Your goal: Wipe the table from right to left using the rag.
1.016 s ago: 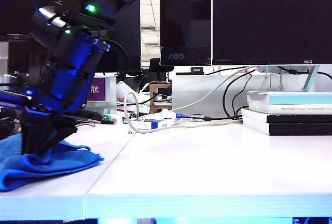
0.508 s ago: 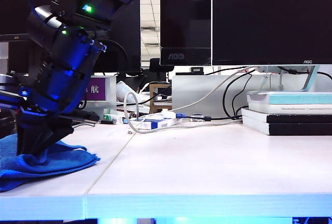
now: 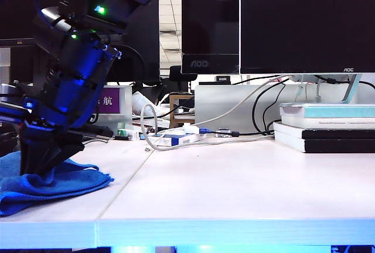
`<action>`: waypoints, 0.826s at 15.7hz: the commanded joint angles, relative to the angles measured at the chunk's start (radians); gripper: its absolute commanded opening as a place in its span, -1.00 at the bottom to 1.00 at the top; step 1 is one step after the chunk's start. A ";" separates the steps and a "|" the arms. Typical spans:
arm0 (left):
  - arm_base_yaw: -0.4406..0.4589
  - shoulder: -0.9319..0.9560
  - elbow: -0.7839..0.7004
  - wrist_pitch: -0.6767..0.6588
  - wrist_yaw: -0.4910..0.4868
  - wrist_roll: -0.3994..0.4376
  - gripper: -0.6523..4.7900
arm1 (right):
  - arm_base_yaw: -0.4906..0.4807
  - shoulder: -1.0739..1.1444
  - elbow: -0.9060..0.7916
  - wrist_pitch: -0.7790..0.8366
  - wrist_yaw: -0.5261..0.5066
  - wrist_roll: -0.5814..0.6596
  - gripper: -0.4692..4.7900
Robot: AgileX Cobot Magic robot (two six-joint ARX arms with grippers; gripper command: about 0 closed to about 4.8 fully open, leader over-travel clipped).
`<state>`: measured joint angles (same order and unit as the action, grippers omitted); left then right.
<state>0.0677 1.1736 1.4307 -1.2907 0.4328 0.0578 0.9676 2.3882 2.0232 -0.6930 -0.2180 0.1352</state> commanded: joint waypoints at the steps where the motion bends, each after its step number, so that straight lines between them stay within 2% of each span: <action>1: 0.038 0.011 -0.138 0.121 0.092 0.020 -0.78 | 0.003 0.006 -0.002 -0.019 -0.002 0.003 -0.84; 4: 0.039 0.037 -0.321 0.257 0.148 0.022 -0.78 | 0.002 0.006 -0.002 -0.018 -0.002 0.003 -0.84; 6: 0.047 0.059 -0.366 0.271 0.148 0.064 -0.78 | 0.002 0.006 -0.003 -0.018 -0.002 0.003 -0.84; 13: 0.051 0.163 -0.496 0.438 0.191 0.105 -0.78 | 0.003 0.006 -0.003 -0.029 -0.005 0.003 -0.84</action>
<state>0.1188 1.3293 0.9375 -0.8742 0.6174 0.1398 0.9672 2.3882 2.0232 -0.6937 -0.2207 0.1352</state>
